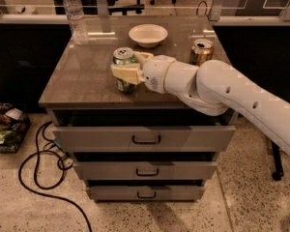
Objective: Place green can into paper bowl
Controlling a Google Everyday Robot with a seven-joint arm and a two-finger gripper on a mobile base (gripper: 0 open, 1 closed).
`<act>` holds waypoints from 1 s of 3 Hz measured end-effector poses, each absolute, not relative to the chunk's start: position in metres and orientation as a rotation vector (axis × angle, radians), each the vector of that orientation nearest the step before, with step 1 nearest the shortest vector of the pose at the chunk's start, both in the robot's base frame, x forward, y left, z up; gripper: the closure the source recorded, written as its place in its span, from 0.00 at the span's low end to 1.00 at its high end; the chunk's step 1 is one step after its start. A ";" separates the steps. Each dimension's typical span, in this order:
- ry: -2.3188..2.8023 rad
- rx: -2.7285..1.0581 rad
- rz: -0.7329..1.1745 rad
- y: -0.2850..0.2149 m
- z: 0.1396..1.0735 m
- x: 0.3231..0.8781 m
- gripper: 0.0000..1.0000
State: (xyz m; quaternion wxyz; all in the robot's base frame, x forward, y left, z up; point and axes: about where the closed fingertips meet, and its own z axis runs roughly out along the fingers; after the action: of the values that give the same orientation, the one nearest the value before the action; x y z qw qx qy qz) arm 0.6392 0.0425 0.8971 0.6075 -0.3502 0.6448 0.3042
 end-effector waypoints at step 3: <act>1.450 -0.850 0.694 0.013 0.928 0.670 1.00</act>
Offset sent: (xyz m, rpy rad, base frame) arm 0.0284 -0.0304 0.0304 -0.0107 -0.0385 0.0217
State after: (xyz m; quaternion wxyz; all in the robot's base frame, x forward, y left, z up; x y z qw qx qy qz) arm 0.6704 0.0134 0.9278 0.6142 -0.3690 0.6293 0.3011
